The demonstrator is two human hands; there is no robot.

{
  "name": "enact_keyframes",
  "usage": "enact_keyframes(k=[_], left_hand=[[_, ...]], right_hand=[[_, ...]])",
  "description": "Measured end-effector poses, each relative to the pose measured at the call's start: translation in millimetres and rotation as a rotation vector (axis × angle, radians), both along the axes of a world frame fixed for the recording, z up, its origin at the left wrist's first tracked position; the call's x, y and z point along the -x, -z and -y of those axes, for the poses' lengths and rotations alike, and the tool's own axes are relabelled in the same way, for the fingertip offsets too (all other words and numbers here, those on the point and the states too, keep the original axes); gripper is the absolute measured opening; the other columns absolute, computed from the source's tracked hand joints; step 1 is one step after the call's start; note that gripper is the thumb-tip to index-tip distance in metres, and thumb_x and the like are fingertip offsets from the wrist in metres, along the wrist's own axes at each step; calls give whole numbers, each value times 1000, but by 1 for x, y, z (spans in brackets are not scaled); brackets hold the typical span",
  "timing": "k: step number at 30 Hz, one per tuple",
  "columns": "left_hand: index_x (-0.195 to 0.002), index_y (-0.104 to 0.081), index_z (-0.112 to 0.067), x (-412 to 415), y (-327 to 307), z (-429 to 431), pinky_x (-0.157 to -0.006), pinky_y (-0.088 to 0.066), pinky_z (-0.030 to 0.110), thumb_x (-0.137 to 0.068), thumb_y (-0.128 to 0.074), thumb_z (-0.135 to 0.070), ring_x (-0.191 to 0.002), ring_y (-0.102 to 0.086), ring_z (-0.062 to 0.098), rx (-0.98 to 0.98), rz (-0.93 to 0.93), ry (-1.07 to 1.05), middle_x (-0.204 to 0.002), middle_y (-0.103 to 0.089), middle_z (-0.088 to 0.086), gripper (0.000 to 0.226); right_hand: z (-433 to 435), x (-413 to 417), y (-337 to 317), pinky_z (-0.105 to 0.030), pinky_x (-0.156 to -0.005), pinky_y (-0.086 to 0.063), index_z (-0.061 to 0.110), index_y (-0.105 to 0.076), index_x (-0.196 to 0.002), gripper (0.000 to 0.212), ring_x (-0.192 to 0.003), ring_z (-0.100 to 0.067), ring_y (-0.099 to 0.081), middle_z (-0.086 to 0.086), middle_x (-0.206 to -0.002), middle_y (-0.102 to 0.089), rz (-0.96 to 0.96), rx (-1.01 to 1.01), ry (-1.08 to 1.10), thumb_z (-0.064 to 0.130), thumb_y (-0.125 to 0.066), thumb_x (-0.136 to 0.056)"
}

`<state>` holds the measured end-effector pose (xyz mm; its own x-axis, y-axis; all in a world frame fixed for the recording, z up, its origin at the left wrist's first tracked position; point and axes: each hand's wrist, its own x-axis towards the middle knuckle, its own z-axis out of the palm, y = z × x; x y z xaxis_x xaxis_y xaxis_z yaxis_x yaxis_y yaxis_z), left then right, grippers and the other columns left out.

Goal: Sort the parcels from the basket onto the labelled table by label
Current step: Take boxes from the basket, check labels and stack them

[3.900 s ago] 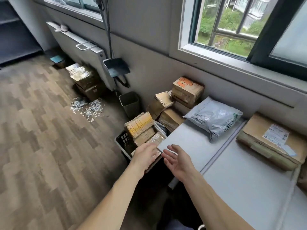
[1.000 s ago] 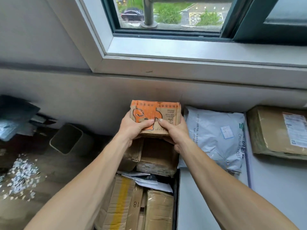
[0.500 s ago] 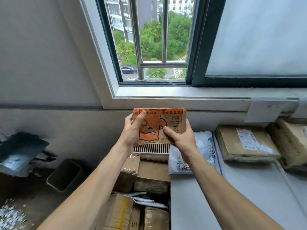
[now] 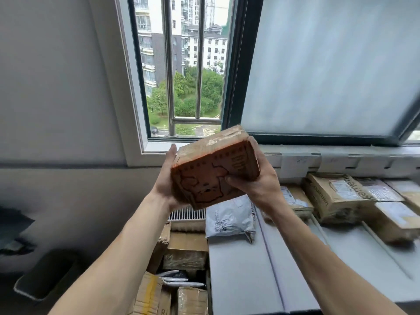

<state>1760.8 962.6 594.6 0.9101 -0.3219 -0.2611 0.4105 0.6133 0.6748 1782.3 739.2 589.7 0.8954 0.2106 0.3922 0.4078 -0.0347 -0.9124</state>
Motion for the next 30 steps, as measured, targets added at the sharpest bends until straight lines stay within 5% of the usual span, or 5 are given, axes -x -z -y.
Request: enact_keyframes(k=[11, 19, 22, 24, 30], left_hand=[[-119, -77, -14, 33, -26, 16, -104, -46, 54, -90, -51, -46, -105, -66, 33, -43, 156, -44, -124, -68, 19, 50], [-146, -43, -1, 33, -59, 45, -73, -62, 51, -60, -89, -22, -99, -68, 32, -250, 300, -275, -127, -63, 25, 100], [-140, -36, -13, 30, -59, 77, -80, -60, 51, -57, -101, -24, -106, -71, 36, -337, 358, -455, -132, -66, 23, 105], [-117, -48, -23, 31, -63, 106, -89, -58, 54, -71, -92, -17, -104, -72, 33, -376, 399, -560, -112, -78, 9, 63], [-101, -51, -24, 34, -74, 142, -110, -45, 61, -92, -70, -3, -111, -68, 28, -336, 422, -646, -87, -79, -15, 30]], right_hand=[[32, 15, -39, -35, -91, -59, 28, -45, -152, 95, -119, -18, -67, -1, -126, -70, 13, 29, -40, -4, -88, -74], [43, 1, -55, -28, -81, -60, 45, -46, -138, 58, -106, -7, -71, 6, -122, -67, -113, -142, 37, 30, -74, -90], [47, -7, -65, -46, -97, -57, 32, -37, -157, 63, -116, -23, -69, -8, -134, -66, -229, -171, 4, 36, -63, -99], [46, -11, -69, -54, -102, -54, 32, -46, -152, 47, -114, -25, -71, -6, -128, -72, -278, -180, -14, 34, -54, -106], [60, -16, -74, -47, -98, -57, 30, -54, -146, 40, -115, -20, -71, -4, -128, -73, -270, -118, -5, 35, -52, -107]])
